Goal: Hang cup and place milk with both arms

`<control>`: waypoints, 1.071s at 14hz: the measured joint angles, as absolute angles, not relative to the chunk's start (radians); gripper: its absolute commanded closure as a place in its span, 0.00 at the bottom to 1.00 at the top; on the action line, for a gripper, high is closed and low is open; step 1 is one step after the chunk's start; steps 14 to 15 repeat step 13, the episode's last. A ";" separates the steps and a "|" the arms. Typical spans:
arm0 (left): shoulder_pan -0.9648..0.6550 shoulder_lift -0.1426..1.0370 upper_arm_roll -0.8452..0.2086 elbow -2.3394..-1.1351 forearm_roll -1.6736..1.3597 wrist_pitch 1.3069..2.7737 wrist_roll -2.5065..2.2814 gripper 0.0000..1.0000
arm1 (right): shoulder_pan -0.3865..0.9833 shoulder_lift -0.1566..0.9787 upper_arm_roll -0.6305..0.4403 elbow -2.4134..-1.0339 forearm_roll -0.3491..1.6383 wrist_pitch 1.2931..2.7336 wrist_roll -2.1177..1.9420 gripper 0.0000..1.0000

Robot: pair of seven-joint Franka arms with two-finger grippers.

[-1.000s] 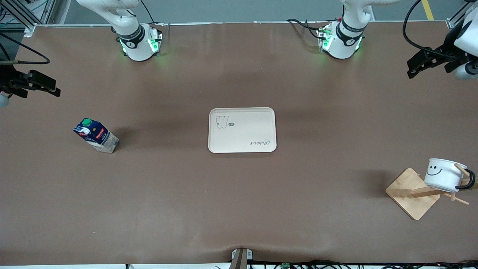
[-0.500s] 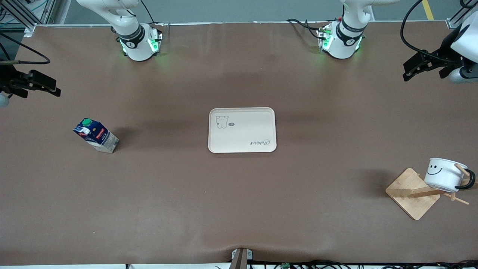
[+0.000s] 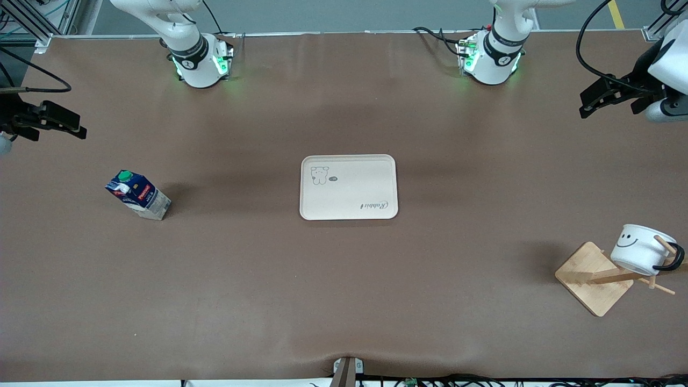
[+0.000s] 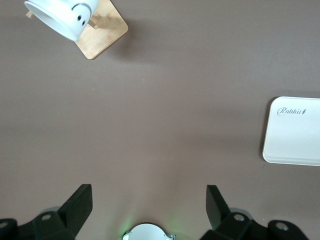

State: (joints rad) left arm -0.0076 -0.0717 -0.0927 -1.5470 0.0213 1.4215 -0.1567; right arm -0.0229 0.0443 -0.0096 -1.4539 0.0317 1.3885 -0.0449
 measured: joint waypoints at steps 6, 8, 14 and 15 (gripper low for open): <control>-0.009 -0.072 -0.091 -1.538 0.060 1.430 -0.144 0.00 | -0.023 0.044 -0.009 -1.452 0.032 1.389 -0.045 0.00; -0.011 -0.071 -0.094 -1.535 0.065 1.431 -0.140 0.00 | -0.023 0.044 -0.010 -1.452 0.032 1.389 -0.045 0.00; -0.013 -0.070 -0.098 -1.531 0.065 1.431 -0.139 0.00 | -0.023 0.044 -0.007 -1.446 0.032 1.389 -0.045 0.00; -0.013 -0.070 -0.098 -1.531 0.065 1.431 -0.139 0.00 | -0.023 0.044 -0.007 -1.446 0.032 1.389 -0.045 0.00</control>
